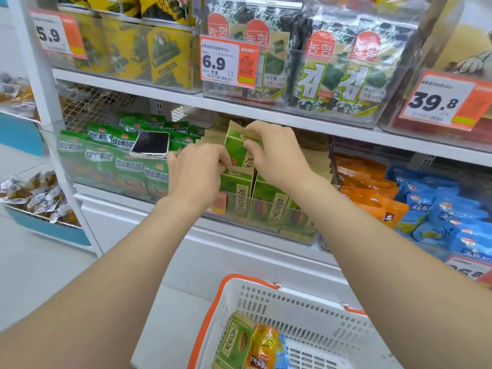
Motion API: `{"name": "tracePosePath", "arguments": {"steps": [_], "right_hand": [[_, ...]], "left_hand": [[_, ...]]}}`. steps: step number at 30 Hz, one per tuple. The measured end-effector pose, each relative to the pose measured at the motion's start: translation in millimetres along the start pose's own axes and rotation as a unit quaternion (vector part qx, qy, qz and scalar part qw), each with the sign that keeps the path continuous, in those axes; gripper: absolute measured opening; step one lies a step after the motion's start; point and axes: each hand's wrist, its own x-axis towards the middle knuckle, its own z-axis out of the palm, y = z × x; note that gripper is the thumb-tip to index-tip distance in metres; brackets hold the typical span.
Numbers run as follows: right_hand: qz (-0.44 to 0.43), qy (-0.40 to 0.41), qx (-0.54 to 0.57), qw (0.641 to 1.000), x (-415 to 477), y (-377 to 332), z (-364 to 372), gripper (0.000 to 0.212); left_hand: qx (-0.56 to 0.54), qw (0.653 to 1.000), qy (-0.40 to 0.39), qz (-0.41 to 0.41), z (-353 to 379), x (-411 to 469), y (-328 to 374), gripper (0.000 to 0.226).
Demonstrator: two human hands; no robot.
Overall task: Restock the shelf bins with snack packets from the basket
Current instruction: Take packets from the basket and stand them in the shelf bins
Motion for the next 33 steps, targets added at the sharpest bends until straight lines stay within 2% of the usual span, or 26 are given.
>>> {"name": "tracePosePath", "arguments": {"steps": [4,8,10,12,16,18,19,22,24,26,29,31,33], "right_hand": [[-0.032,-0.101,-0.055,0.993,23.0,-0.2,-4.5,0.007],[-0.044,-0.163,-0.104,0.98,41.9,-0.8,-0.2,0.006],[-0.038,-0.219,-0.111,0.969,42.4,-3.7,7.9,0.021],[-0.028,-0.261,-0.127,0.957,41.2,-6.1,14.4,0.013],[-0.006,-0.339,-0.147,0.929,46.4,-20.5,-9.9,0.022],[0.021,-0.31,-0.099,0.945,40.7,-24.3,-14.8,0.025],[0.049,-0.263,-0.058,0.962,33.0,-24.8,-12.0,0.029],[0.08,-0.052,-0.001,0.995,-14.4,-23.0,16.0,0.037],[0.024,0.086,-0.019,0.996,-51.2,-25.0,27.2,0.037],[-0.039,0.146,-0.012,0.988,-80.2,-26.2,32.6,0.03],[-0.052,0.096,0.037,0.993,-118.0,-18.8,46.6,0.016],[-0.026,0.032,0.051,0.998,-140.8,-8.2,60.6,0.012],[0.013,-0.071,0.042,0.996,-162.8,5.8,75.0,0.013]], "left_hand": [[-0.011,1.0,0.007,-0.003,-3.0,2.1,-2.6,0.019],[-0.034,0.999,0.007,-0.011,-2.8,5.7,-5.6,0.019],[-0.033,0.999,0.012,-0.006,-1.8,6.6,-5.4,0.021],[-0.032,0.999,0.01,-0.006,-0.6,6.6,-5.7,0.022],[-0.025,1.0,0.01,-0.006,-0.2,7.6,-6.2,0.021],[-0.024,0.999,0.024,-0.012,1.5,5.9,-5.5,0.017],[-0.026,0.999,0.043,-0.019,3.5,3.5,-5.4,0.016],[-0.01,0.991,0.123,-0.043,12.4,-7.6,-4.5,0.034],[-0.006,0.988,0.153,-0.033,21.0,-17.5,-4.5,0.037],[0.0,0.986,0.168,-0.003,31.6,-30.1,-5.4,0.03],[-0.008,0.989,0.137,0.056,52.2,-53.1,-11.1,0.027],[-0.01,0.997,0.018,0.076,64.7,-68.4,-11.4,0.025],[0.06,0.981,-0.154,0.105,74.5,-83.2,-9.7,0.026]]}}
